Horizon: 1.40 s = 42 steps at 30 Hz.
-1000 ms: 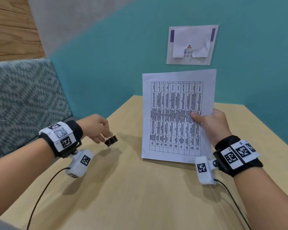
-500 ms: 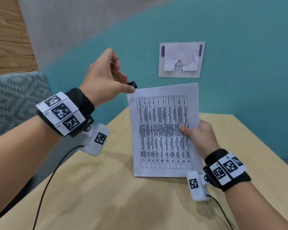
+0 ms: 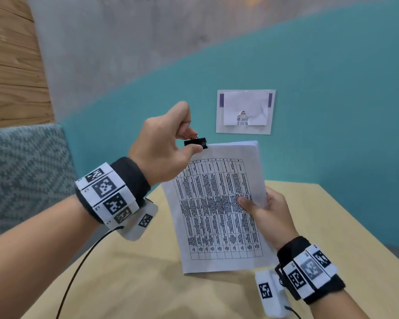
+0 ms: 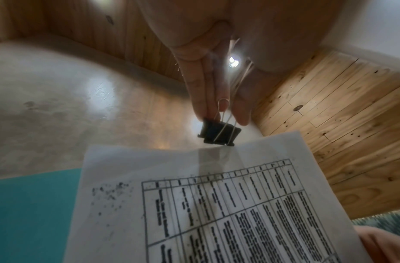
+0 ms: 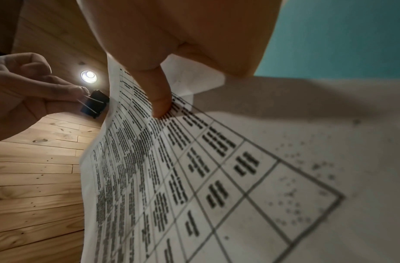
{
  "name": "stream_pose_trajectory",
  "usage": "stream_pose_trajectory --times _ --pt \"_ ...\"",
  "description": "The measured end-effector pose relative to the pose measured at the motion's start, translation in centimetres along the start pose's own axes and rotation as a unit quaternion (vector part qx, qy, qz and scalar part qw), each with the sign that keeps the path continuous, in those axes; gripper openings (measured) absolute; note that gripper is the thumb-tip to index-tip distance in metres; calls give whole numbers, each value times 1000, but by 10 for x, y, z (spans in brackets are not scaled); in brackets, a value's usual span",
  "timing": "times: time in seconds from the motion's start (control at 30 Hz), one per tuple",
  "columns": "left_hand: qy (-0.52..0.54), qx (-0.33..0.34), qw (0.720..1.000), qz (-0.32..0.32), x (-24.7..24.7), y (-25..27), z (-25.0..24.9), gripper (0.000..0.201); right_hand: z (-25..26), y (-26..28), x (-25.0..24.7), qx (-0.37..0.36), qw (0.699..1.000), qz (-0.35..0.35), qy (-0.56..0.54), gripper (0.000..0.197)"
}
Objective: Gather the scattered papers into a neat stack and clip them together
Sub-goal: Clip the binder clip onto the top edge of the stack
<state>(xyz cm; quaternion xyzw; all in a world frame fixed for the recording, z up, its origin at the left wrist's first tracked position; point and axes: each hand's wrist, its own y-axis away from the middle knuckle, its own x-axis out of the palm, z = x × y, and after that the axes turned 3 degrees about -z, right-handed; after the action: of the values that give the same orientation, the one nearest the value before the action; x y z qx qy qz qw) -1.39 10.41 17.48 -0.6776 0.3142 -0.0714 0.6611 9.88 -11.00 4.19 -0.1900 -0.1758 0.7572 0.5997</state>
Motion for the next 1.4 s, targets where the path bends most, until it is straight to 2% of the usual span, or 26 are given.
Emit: stream_pose_trajectory --times 0.27,0.43,0.6,0.7,1.13,1.4 --pt "8 -11 1000 8 -8 -3 3 71 4 1 -3 -14 999 27 -12 8" --pt "62 -86 994 17 -14 -11 4 72 3 1 -6 -20 999 46 -15 10" --pt "109 -133 983 65 -19 -22 0 72 4 0 -9 -27 998 57 -22 12" --pt "122 -134 980 88 -16 -24 -5 66 2 0 -9 -31 997 62 -30 11" --pt "148 -114 976 109 3 -35 -22 69 7 0 -9 -37 995 82 -46 13" --pt "167 -95 974 117 18 -44 -33 72 12 1 -8 -7 996 76 -38 18"
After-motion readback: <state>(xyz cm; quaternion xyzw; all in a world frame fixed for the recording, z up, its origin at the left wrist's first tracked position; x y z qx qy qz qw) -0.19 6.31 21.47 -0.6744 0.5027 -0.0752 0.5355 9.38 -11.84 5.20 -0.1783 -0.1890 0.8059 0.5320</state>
